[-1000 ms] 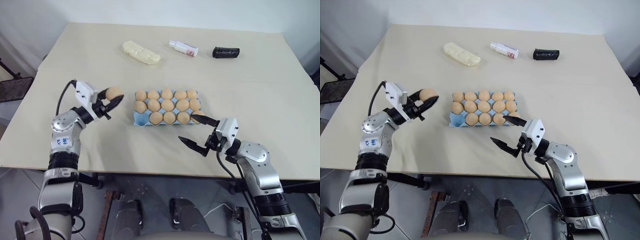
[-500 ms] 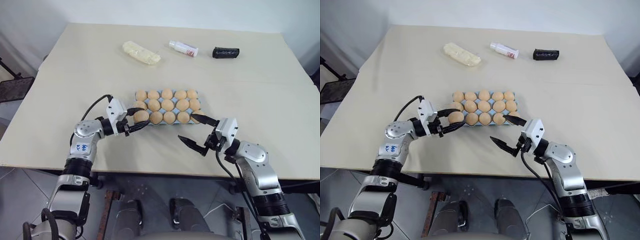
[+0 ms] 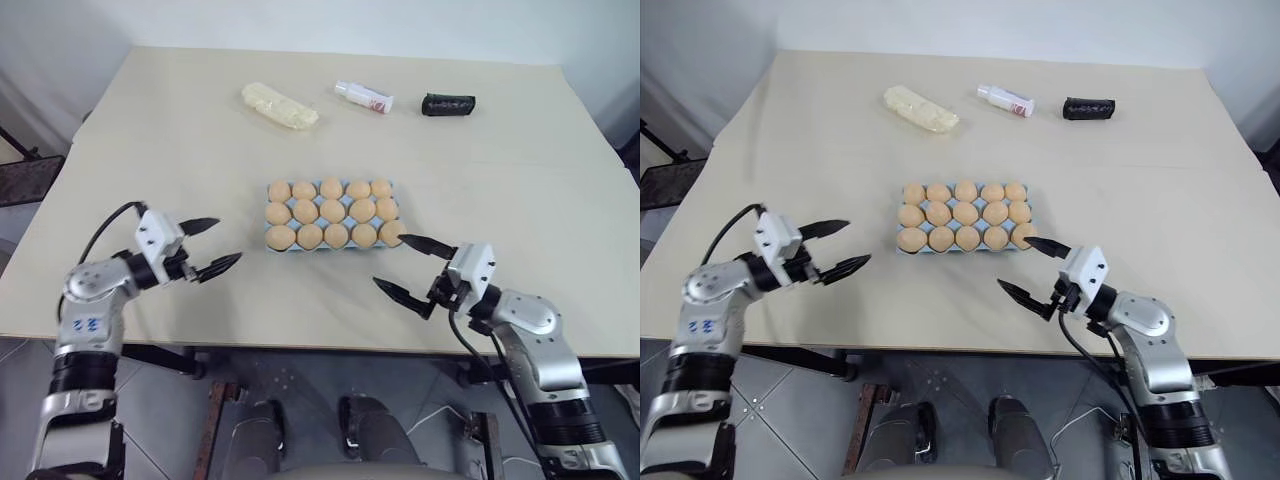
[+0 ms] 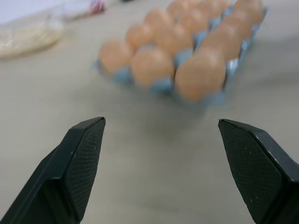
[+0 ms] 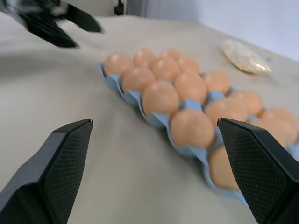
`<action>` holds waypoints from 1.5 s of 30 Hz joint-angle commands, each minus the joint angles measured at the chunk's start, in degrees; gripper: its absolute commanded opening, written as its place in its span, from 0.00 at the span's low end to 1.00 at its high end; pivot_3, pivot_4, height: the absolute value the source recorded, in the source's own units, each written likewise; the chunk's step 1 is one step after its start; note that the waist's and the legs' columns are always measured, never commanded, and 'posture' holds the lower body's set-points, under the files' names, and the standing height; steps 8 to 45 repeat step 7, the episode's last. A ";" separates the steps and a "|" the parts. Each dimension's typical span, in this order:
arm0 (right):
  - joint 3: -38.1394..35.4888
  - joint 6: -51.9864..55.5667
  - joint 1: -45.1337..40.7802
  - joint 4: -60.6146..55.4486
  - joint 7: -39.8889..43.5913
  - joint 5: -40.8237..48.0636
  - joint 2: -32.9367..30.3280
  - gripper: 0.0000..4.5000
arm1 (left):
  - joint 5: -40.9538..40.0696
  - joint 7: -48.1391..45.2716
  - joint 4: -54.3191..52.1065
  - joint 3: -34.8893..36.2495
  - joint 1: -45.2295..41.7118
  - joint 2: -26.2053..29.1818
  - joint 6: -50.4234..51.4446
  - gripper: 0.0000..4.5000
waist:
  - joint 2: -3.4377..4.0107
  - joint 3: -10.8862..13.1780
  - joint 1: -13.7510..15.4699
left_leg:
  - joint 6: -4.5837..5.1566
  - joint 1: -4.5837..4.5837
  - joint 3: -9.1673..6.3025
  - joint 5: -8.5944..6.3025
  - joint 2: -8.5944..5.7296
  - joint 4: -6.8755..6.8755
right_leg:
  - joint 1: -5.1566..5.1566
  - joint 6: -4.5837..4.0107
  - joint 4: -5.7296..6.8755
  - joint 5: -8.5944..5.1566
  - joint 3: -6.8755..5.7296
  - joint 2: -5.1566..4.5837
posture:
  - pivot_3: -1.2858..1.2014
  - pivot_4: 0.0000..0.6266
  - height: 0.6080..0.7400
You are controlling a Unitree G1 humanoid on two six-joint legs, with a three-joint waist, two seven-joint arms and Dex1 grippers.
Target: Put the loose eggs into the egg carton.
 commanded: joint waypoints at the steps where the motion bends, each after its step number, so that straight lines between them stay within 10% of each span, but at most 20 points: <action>1: -2.42 -0.85 0.78 -0.53 1.59 1.65 -1.39 1.00 | -1.83 0.43 -5.07 2.77 3.50 1.75 1.00 0.92 | 0.00 0.00 0.13 | -0.01 0.01 -0.01 -0.01 -0.01 -0.02 | 0.01 -0.01 -0.01 0.00 -0.01 -0.03 | 0.52 0.24 1.00; 45: -4.02 -3.14 -1.39 5.44 2.96 1.26 -1.83 1.00 | -1.34 4.26 -10.67 5.00 8.74 1.61 1.95 0.92 | 0.00 0.00 0.34 | -0.25 0.03 -0.09 -0.14 -0.03 -0.02 | 0.10 -0.06 -0.03 -0.02 -0.09 -0.16 | 0.52 0.24 1.00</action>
